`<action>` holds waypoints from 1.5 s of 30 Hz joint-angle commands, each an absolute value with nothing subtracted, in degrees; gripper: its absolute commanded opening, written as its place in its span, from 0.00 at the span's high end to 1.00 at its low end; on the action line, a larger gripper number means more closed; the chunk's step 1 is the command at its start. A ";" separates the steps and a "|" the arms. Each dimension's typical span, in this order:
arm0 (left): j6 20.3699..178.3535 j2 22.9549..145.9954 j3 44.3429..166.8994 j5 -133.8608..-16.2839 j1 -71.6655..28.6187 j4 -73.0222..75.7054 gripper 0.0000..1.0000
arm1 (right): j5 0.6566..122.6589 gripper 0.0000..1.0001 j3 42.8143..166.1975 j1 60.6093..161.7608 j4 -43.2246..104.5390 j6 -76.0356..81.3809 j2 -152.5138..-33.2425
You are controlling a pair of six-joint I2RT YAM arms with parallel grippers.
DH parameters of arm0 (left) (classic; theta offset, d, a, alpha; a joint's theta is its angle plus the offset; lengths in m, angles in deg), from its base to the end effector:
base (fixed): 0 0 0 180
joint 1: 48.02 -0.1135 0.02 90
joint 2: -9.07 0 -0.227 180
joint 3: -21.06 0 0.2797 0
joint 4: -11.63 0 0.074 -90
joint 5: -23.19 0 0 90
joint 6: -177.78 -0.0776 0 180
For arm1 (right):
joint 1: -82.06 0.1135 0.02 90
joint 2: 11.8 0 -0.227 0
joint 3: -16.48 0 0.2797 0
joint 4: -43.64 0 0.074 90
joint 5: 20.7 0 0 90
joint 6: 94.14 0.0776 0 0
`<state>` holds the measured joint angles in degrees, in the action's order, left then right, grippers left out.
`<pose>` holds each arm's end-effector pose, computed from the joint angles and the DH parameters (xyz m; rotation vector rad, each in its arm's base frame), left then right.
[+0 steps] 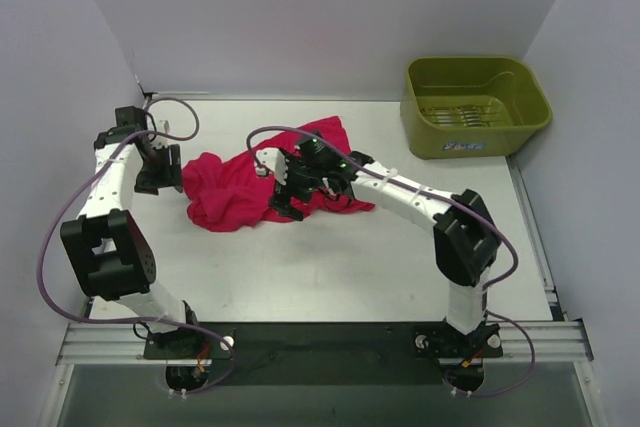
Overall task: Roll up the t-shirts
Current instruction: Place the T-shirt at the center of the board, then flatten out the T-shirt at the center of the board.
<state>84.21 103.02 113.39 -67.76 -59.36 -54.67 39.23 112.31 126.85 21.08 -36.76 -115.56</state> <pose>0.3652 0.0719 0.1916 -0.1823 2.7509 0.0471 0.3080 0.3606 0.2238 -1.5428 1.4170 0.6785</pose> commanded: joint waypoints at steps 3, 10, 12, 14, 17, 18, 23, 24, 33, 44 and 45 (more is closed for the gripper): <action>87.52 103.11 113.26 -73.31 -62.88 -52.35 0.31 | 43.19 0.06 120.88 128.55 30.81 -32.45 -127.08; 89.63 102.41 110.27 -78.41 -64.55 -51.21 0.32 | 46.54 0.06 129.15 127.94 27.13 -36.65 -135.19; 89.01 102.23 109.57 -78.41 -64.63 -51.04 0.33 | 44.26 0.05 130.03 127.59 25.55 -39.73 -136.07; 89.45 102.23 109.04 -78.50 -64.98 -50.95 0.33 | 41.88 0.05 130.82 127.85 24.05 -41.75 -136.77; 90.50 102.06 109.04 -79.73 -65.25 -51.47 0.33 | 41.00 0.05 133.37 128.99 21.24 -43.07 -139.49; 90.59 101.97 109.12 -80.17 -65.34 -51.56 0.34 | 41.00 0.05 133.98 129.69 20.62 -43.51 -140.98; 90.51 100.74 109.48 -79.64 -65.34 -51.83 0.34 | 37.93 0.05 135.48 130.48 18.42 -43.78 -142.66; 90.51 100.65 109.48 -79.56 -65.42 -51.83 0.33 | 37.31 0.05 135.40 130.49 18.16 -43.78 -142.67; 90.51 100.12 108.86 -78.85 -65.95 -51.83 0.33 | 36.69 0.31 138.46 131.01 16.05 -45.10 -146.35; 90.95 96.61 107.54 -79.38 -67.27 -49.02 0.34 | 38.36 1.00 138.65 131.28 14.03 -39.21 -133.65; 91.03 96.00 107.28 -79.81 -67.36 -48.06 0.34 | 38.27 1.00 138.39 131.45 12.89 -38.34 -131.53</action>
